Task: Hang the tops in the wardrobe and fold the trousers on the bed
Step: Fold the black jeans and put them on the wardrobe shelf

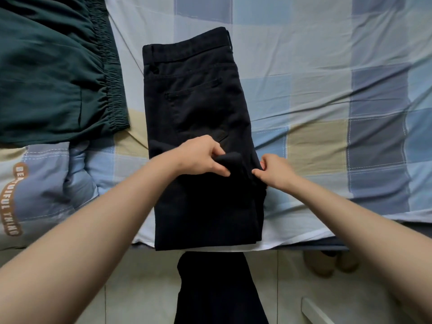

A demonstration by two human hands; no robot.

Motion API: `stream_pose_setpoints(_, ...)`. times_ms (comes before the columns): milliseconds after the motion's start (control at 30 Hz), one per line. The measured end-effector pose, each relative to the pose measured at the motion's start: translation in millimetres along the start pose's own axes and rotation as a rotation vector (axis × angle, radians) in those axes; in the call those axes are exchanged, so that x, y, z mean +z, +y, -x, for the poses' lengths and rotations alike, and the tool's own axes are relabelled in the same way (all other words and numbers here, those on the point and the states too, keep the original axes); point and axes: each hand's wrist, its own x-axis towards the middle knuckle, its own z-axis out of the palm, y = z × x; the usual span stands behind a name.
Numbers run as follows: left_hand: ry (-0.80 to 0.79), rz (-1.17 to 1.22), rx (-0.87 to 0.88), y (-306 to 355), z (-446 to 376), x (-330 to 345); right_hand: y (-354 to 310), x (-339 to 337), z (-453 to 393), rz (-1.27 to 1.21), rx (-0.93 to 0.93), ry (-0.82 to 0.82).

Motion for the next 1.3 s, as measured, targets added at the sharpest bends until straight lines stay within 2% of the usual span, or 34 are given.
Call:
stream_pose_setpoints(100, -0.178, 0.146, 0.050, -4.2, 31.1, -23.2, -15.9, 10.9, 12.1, 0.008, -0.015, 0.064)
stream_pose_setpoints(167, -0.218, 0.145, 0.071, -5.2, 42.4, -35.4, -30.3, 18.1, 12.7, -0.027, -0.043, 0.065)
stream_pose_setpoints(267, -0.243, 0.155, 0.088, 0.6, 44.8, -41.7, -49.8, 23.3, 11.1, -0.119, -0.116, -0.061)
stream_pose_setpoints(333, -0.239, 0.162, 0.090, 3.6, 41.3, -42.4, -54.5, 26.5, 6.0, -0.337, -0.065, -0.227)
stream_pose_setpoints(433, -0.118, 0.175, 0.099, 2.5, 25.5, -41.5, -54.0, 25.7, -5.3, -0.729, 0.130, -0.501)
stream_pose_setpoints(533, 0.146, 0.195, 0.068, -6.5, -6.0, -27.2, -42.5, 23.8, -17.7, -1.106, 0.256, -0.679)
stream_pose_setpoints(600, 0.319, 0.102, 0.003, -16.7, -25.8, -16.6, -31.4, 23.7, -22.6, -1.217, 0.308, -0.734)
stream_pose_setpoints(700, 0.406, -0.113, -0.055, -39.6, -41.9, -9.0, -16.1, 23.8, -21.1, -1.235, 0.312, -0.699)
stream_pose_setpoints(800, 0.499, -0.204, 0.005, -64.8, -31.7, -14.3, -11.4, 20.8, -15.1, -1.079, 0.303, -0.405)
stream_pose_setpoints(867, 0.601, -0.324, 0.132, -82.4, -12.1, -17.2, -1.9, 18.7, -10.0, -0.767, 0.223, -0.108)
stream_pose_setpoints(933, 0.685, -0.473, 0.301, -106.5, 12.1, -18.9, 4.6, 10.7, -5.3, -0.216, -0.007, 0.243)
stream_pose_setpoints(1000, 0.619, -0.696, 0.435, -135.9, 33.8, -19.3, 0.6, 1.4, -0.4, 0.251, -0.429, 0.465)
stream_pose_setpoints(1067, 0.411, -0.914, 0.513, -161.6, 48.7, -18.3, -8.7, -5.3, -1.2, 0.588, -0.842, 0.470)
stream_pose_setpoints(1133, 0.242, -1.094, 0.519, -177.8, 55.1, -13.3, -14.8, -7.4, -8.8, 0.893, -1.068, 0.378)
stream_pose_setpoints(1200, 0.190, -1.152, 0.470, -182.3, 48.1, -11.4, -18.8, -6.9, -26.3, 1.109, -1.126, 0.339)
stream_pose_setpoints(1300, 0.252, -1.133, 0.435, -172.6, 26.7, -6.2, -28.1, -9.1, -57.5, 1.201, -1.099, 0.381)
